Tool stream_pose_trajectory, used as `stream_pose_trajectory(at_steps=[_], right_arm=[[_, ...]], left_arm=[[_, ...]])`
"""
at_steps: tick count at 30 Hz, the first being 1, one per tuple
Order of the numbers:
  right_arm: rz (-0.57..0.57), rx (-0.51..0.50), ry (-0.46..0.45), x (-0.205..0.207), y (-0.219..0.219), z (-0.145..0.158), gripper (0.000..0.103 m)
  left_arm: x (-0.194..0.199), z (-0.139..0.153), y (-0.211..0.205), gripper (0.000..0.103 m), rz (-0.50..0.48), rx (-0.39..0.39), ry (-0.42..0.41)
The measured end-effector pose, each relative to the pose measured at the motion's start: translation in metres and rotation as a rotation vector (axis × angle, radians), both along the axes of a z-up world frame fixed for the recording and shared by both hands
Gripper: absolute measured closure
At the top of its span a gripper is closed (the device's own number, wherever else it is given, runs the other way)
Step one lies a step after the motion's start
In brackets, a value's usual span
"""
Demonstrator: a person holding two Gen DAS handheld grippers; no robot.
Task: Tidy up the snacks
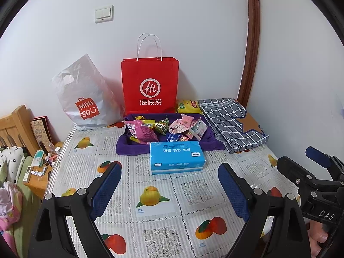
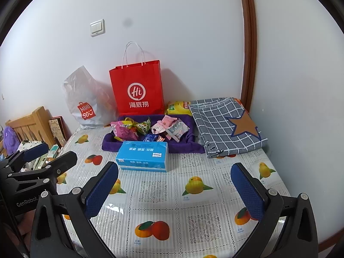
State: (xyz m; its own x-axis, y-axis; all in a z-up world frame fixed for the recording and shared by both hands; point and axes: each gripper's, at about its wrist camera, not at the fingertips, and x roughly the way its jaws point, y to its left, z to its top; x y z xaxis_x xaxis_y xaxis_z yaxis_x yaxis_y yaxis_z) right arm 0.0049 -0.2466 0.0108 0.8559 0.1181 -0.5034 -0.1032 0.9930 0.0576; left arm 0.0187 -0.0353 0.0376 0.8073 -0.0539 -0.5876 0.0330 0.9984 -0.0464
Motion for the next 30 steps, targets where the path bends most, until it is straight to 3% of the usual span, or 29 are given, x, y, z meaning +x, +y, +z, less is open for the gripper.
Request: stream_pose_trajectory(at_steps=[30], right_arm=[[0.011, 0.002, -0.003, 0.0001, 0.0040, -0.0016, 0.000]], left_arm=[[-0.0015, 0.0003, 0.0016, 0.012, 0.002, 0.002, 0.000]])
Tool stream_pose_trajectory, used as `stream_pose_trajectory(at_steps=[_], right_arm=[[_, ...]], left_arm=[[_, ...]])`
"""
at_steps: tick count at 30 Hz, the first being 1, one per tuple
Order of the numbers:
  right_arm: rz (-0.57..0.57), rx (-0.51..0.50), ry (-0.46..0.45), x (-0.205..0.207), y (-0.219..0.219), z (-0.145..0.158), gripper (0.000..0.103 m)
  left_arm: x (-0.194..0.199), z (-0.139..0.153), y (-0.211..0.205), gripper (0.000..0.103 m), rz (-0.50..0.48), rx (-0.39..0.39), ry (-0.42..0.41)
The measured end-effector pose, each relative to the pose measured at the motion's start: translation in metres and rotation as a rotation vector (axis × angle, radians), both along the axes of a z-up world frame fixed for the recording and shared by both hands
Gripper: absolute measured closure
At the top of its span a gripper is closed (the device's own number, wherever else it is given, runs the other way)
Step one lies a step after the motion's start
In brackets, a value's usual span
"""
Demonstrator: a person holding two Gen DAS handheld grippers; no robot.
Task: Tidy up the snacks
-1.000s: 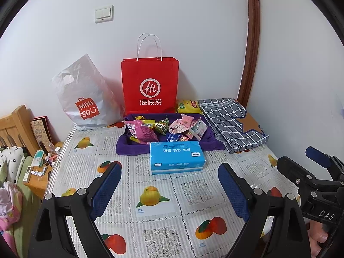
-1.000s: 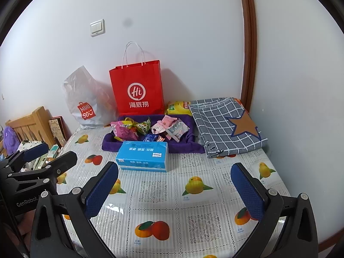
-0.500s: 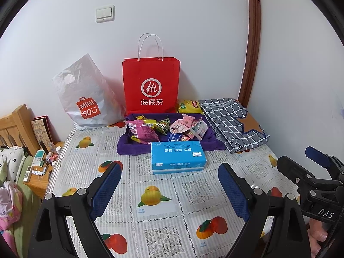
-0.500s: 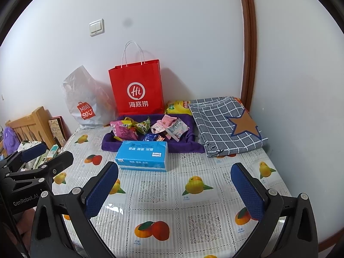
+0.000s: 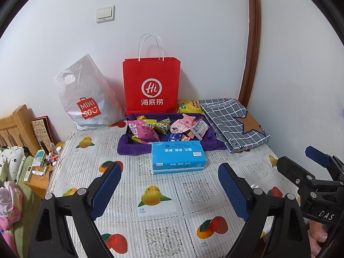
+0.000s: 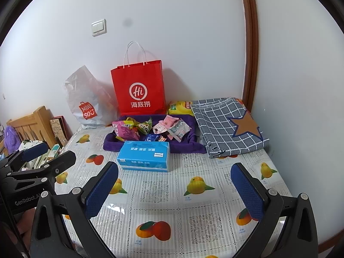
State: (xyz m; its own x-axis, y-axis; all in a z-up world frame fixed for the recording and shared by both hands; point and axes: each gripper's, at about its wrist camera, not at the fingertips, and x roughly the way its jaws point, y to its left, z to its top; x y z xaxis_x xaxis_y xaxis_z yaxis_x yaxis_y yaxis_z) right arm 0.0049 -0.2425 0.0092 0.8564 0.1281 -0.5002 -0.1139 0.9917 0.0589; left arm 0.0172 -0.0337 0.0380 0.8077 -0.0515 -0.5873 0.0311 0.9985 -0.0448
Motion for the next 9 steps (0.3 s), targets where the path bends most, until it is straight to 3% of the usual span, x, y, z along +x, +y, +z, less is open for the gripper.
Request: stream_pose_trajectory(at_steps=[9], right_arm=[[0.003, 0.001, -0.002, -0.0004, 0.0010, 0.0001, 0.000]], left_arm=[[-0.0020, 0.0003, 0.0009, 0.012, -0.003, 0.005, -0.015]])
